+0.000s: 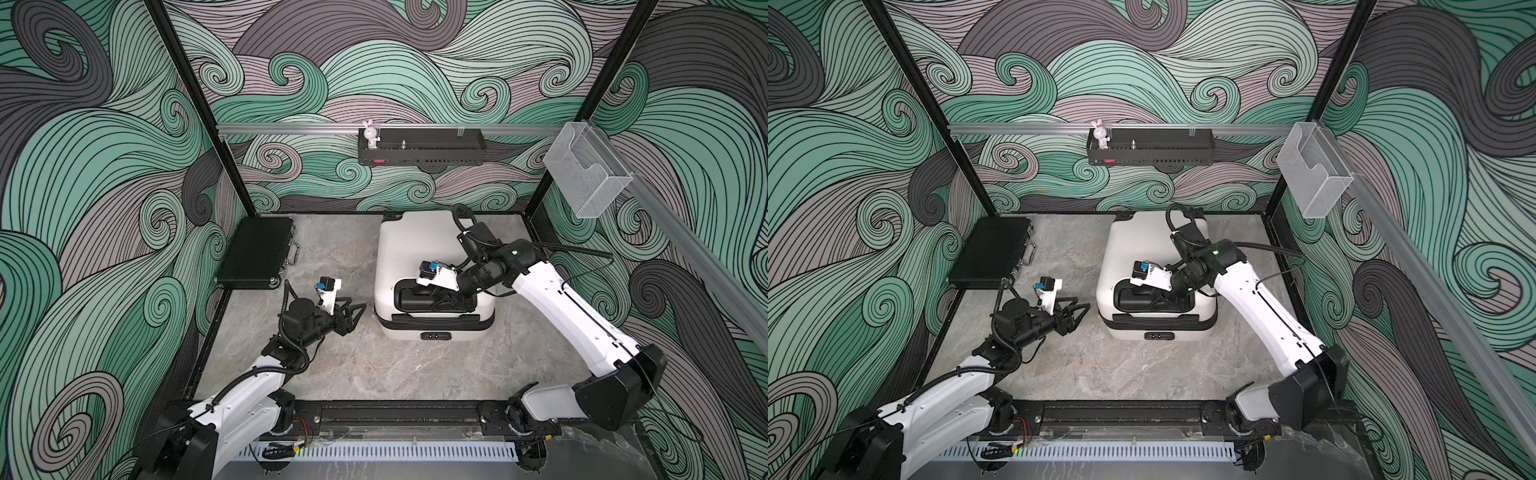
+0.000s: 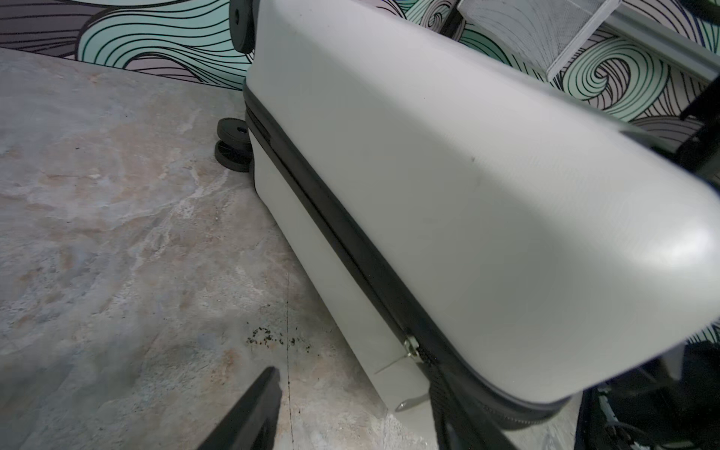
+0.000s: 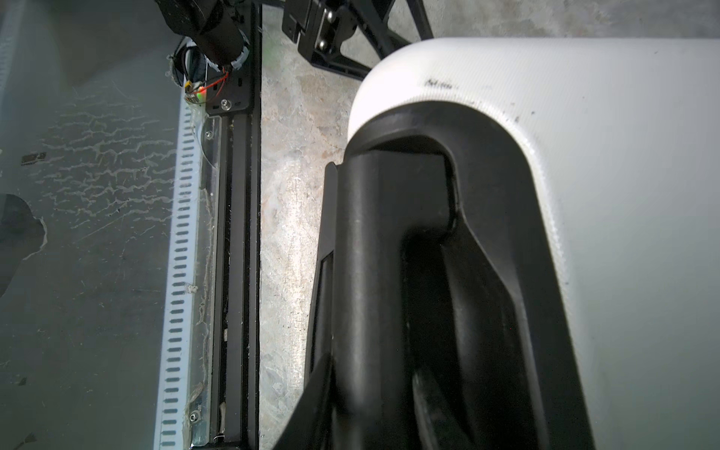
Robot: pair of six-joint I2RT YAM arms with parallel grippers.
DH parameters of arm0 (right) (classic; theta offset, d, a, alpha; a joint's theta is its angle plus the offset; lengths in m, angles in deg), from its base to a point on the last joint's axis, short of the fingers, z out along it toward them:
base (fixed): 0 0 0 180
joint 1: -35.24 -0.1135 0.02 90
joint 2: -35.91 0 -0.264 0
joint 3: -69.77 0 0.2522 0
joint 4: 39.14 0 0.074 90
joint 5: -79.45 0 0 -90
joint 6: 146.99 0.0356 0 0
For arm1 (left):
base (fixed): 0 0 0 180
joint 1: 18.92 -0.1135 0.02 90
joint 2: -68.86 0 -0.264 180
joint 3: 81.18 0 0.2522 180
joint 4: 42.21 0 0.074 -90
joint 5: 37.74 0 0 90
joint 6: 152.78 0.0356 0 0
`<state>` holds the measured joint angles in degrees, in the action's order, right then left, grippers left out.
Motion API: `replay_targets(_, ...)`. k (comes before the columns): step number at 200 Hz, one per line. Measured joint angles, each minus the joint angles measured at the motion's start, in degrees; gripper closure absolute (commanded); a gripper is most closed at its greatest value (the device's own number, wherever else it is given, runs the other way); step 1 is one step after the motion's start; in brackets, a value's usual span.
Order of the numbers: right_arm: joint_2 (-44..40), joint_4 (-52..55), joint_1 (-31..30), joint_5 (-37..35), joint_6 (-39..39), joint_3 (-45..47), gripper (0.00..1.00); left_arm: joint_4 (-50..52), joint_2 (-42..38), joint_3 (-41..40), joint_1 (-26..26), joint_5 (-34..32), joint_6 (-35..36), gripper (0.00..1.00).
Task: Open the suitcase zippers
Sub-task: Pick up the suitcase from the center of the board, then unzip the zipper on the suitcase.
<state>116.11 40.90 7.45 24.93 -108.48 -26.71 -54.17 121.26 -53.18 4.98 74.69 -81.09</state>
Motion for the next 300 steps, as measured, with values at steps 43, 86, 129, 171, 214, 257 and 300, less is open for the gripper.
replay_targets(43,-1.42,0.72,2.86,1.92,-0.52,0.07,1.0,-2.16,-1.79,-1.75,1.03,4.33,5.92,0.4)
replay_targets(86,-1.44,0.76,4.26,2.69,-3.1,0.63,1.0,-2.32,-4.37,-3.89,2.91,6.01,13.97,0.41)
replay_targets(129,-1.46,0.85,4.9,3.32,-5.31,1.16,1.0,-2.62,-2.97,-3.89,5.4,7.69,20.44,0.54)
replay_targets(171,-2.03,0.76,5.01,3.39,-6.64,2.19,1.0,-3.48,1.6,-3.89,7.06,7.82,24.24,0.58)
replay_targets(214,-2.45,0.81,5.16,3.56,-7.15,2.78,1.0,-7.21,6.6,-3.85,7.76,7.82,25.35,0.6)
replay_targets(257,-2.51,1.05,5.25,3.65,-7.65,2.78,1.0,-9.11,9.84,-1.22,7.76,8.11,26.34,0.67)
replay_targets(300,-2.84,1.36,5.27,3.82,-7.87,2.78,1.0,-11.21,11.21,-0.09,7.8,8.26,27.3,0.68)
